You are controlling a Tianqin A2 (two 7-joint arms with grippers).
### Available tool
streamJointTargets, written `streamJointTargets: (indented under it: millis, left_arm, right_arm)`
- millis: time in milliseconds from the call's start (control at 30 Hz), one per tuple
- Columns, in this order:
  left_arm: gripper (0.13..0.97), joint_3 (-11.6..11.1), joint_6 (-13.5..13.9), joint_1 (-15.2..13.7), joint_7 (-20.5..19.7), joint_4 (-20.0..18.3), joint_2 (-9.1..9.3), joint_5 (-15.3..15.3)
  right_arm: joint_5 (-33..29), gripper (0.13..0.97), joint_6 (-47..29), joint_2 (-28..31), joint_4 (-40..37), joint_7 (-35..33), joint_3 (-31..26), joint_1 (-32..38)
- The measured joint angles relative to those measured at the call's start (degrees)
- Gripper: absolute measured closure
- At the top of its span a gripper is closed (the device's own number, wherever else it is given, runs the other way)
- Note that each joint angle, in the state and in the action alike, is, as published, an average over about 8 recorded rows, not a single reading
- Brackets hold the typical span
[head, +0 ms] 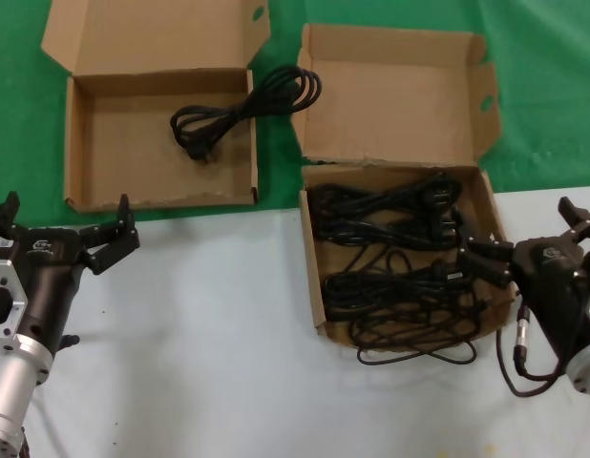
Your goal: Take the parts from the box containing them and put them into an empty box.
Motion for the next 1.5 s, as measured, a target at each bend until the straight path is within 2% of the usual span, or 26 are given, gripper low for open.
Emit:
streamJointTargets:
  millis: [1500]
  left_arm:
    - [0.132,0.00,0.00,0.00,0.00,0.00,0.00,0.00]
  right_arm:
    - [0.00,0.129,0.00,0.00,0.00,0.00,0.00,0.00]
